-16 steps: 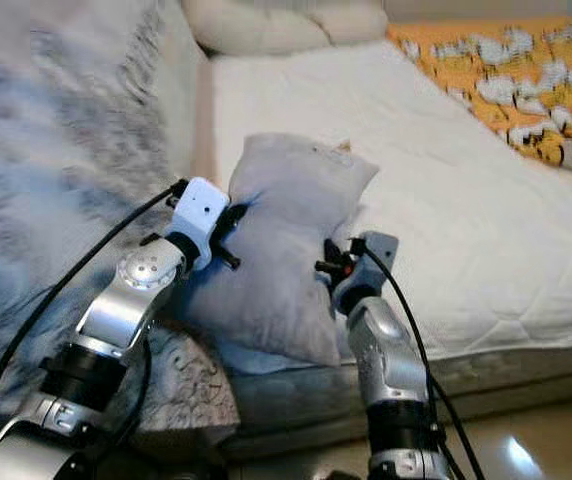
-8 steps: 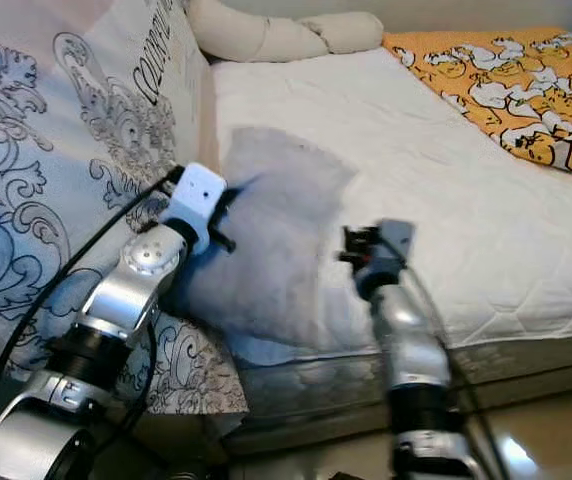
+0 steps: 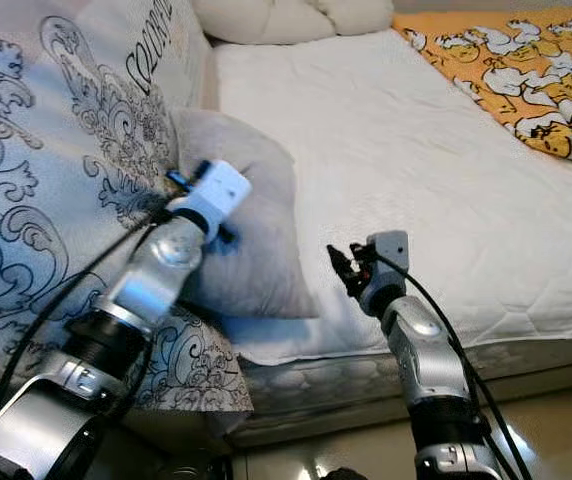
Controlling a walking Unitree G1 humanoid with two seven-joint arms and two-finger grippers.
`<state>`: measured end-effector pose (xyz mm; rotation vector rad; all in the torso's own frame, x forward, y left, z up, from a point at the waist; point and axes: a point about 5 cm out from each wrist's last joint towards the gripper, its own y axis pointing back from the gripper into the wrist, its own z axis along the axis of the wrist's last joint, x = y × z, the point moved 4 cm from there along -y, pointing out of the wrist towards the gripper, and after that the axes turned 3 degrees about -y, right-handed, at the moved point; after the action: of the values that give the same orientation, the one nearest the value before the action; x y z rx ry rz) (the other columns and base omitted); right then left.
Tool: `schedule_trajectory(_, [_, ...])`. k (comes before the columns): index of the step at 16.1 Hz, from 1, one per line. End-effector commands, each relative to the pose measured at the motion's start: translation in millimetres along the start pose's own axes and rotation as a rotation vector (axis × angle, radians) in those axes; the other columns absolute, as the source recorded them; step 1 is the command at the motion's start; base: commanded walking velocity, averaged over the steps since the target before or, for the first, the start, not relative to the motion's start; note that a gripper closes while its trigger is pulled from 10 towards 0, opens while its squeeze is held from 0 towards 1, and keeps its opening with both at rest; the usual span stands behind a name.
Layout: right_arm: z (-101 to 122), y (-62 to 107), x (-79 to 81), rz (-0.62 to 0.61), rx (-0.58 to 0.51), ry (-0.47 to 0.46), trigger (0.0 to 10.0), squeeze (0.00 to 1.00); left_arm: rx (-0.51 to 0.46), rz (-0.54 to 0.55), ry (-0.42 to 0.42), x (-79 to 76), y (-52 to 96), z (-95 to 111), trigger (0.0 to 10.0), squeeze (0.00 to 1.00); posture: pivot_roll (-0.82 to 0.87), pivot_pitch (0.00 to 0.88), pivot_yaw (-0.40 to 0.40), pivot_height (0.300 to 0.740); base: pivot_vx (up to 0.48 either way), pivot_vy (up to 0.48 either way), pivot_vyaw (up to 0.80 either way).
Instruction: Clean up the room
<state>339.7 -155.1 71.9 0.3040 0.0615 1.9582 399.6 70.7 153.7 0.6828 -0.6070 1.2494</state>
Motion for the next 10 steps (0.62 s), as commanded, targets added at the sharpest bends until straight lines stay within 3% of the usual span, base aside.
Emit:
schedule_trajectory(1, [2.7,5.2,11.4,0.101,-0.002,0.023,10.0,1.00,-0.002,0.078,-0.090,17.5,-0.8,9.8,10.0,0.00,-0.05,0.000,0.053,0.740,0.000,0.000,0.00])
schedule_trajectory(3, [6.7,18.1,22.1,0.235,-0.012,0.013,10.0,1.00,0.035,0.108,-0.171,24.4,0.7,4.1,10.0,0.00,-0.05,0.000,0.060,0.740,0.000,0.000,0.00])
schedule_trajectory(6, [10.3,34.5,19.8,0.320,-0.004,0.002,10.0,1.00,0.048,0.109,-0.209,22.8,5.3,8.1,10.0,0.00,-0.05,0.000,0.060,0.740,0.000,0.000,0.00])
schedule_trajectory(10, [12.4,44.5,13.9,0.342,0.011,0.012,10.0,1.00,0.109,0.065,-0.143,8.3,7.4,0.7,10.0,0.00,-0.05,0.000,0.063,0.740,0.000,0.000,0.00])
